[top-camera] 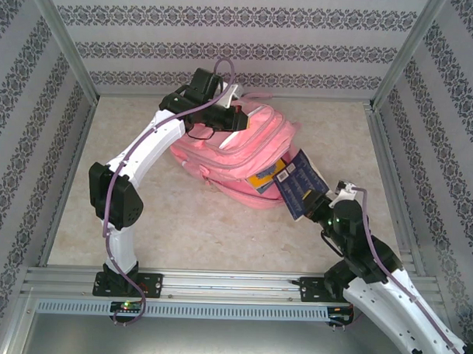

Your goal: Pack books, pencil case, and school supplies into a backpack

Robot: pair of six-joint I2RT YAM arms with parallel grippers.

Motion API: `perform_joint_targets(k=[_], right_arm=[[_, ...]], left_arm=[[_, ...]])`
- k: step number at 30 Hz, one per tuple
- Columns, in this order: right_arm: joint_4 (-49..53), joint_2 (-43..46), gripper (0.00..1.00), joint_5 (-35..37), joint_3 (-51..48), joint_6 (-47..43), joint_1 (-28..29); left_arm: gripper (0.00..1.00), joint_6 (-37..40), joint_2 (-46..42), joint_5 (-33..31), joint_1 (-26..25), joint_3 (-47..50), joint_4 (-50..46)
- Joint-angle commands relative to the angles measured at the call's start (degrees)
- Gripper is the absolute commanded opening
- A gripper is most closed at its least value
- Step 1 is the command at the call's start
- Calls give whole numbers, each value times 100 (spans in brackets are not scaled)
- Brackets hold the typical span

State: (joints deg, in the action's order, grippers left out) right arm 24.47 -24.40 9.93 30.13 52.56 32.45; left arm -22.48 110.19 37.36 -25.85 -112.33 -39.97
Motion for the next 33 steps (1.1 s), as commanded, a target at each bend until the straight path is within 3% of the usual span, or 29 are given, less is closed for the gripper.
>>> perform_joint_targets(k=[1, 7, 12, 18, 25, 27, 30, 33], right_arm=[[-1325, -323, 0, -951, -161, 604, -210], [-3489, -1315, 0, -1713, -699, 1714, -628], [-5051, -2535, 0, -1933, -589, 1929, -679], [-5948, -4003, 0, -1863, -242, 1905, -750], [-6201, -5812, 1, -2149, 573, 1781, -764], [-6022, -6115, 5, -2139, 753, 1586, -781], [-5646, -6329, 34, -2143, 904, 1355, -830], [-5209, -6154, 49, -2057, 824, 1120, -878]], left_arm=[[0, -166, -248, 538, 56, -276, 186], [0, -358, -271, 725, 88, -66, 525], [0, -517, -294, 936, 110, 61, 788], [0, -674, -314, 1117, 184, 148, 1023], [0, -805, -323, 1231, 219, 339, 1231], [0, -879, -325, 1247, 229, 424, 1348], [0, -1005, -292, 1281, 222, 581, 1549], [0, -1096, -263, 1300, 222, 731, 1730]])
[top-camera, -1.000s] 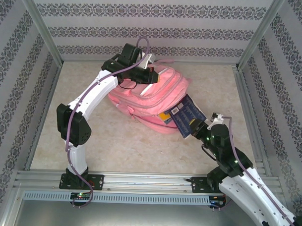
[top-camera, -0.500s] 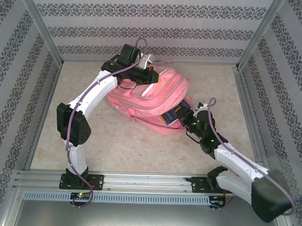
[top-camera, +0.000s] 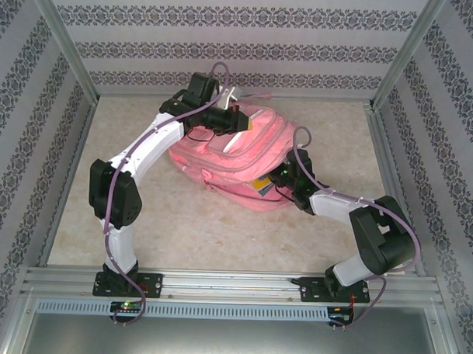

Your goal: Pack books, pencil case, and school supplies into a backpack

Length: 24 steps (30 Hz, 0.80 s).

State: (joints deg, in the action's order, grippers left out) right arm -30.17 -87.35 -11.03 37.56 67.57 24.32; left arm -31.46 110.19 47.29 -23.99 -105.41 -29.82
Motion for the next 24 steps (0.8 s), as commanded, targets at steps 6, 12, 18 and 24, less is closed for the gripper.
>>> perform_joint_targets(k=[6, 12, 18, 24], right_arm=[[1011, 917, 65, 151, -304, -734, -177], [2054, 1858, 70, 532, -556, -984, -289], [3786, 3210, 69, 1463, -710, -1044, -358], [5024, 4897, 62, 2350, -925, -1084, -374]], left_arm=[[0, -251, -171, 285, 39, 80, 808], [0, -185, -123, 135, 35, 46, 696], [0, -149, -23, 16, -65, 221, 688], [0, -146, 225, -187, -366, 469, 757]])
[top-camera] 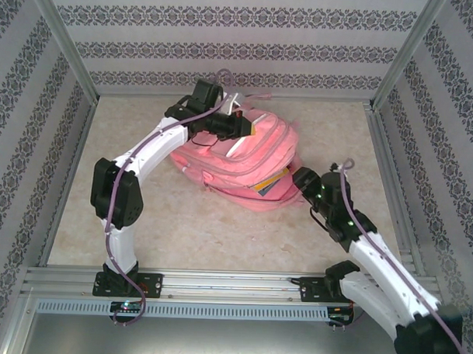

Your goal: Pack books, pencil case, and school supplies into a backpack

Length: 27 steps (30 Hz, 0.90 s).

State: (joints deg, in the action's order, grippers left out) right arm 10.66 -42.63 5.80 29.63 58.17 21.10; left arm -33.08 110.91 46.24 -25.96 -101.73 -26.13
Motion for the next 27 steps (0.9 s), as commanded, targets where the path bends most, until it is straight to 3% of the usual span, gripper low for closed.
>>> perform_joint_targets(k=[1, 5, 9, 17, 22, 27], right_arm=[[1055, 611, 61, 705, -141, -189, -56], [1201, 884, 58, 577, -144, -450, -12], [1371, 521, 59, 559, -146, -448, -39], [1550, -26, 49, 805, 70, -457, -45], [1491, 98, 44, 694, 392, -1113, 196], [1362, 141, 43, 671, 611, -1722, 956]], left_arm=[[0, 11, 222, -127, -219, 140, 409], [0, -59, 467, -298, -474, 302, 574], [0, -351, 405, -590, -707, 773, 1148], [0, -2176, -329, -1746, -1144, 2823, 3582], [0, -2677, 51, -1832, -1329, 2640, 4265], [0, -2743, 366, -1865, -1350, 2039, 4406]])
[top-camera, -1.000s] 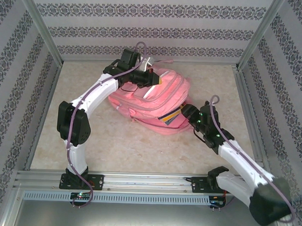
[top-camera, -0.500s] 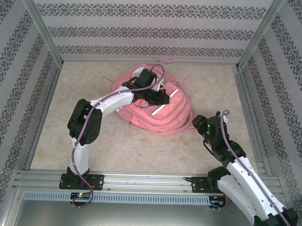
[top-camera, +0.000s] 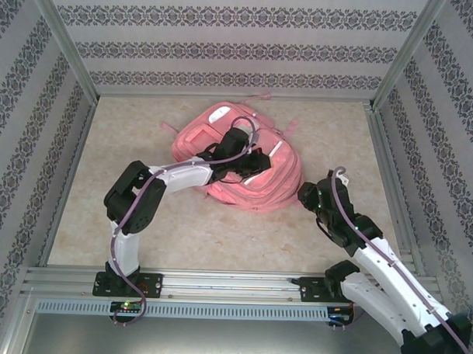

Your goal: Pack books, pencil case, and school supplies into a backpack

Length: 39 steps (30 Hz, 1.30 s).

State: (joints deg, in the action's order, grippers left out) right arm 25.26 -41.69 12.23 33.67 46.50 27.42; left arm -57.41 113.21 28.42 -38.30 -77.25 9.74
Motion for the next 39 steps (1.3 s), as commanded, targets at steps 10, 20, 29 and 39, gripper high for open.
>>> perform_joint_targets(k=[10, 20, 29, 39], right_arm=[[-1160, -422, 42, 473, -105, -904, 2171], [-4933, -2522, 46, 1035, -926, -1771, 3584], [-7235, -5021, 55, 1056, -592, -947, 3744], [-7758, -6224, 54, 1505, -362, -228, 3679]], left_arm=[[46, -130, -226, 299, -15, -449, 838], [63, 834, -3075, -267, 884, 1307, -625], [67, 1056, -4749, -209, 1835, 2192, -1252], [67, 780, -4912, 383, 2359, 2827, -561]])
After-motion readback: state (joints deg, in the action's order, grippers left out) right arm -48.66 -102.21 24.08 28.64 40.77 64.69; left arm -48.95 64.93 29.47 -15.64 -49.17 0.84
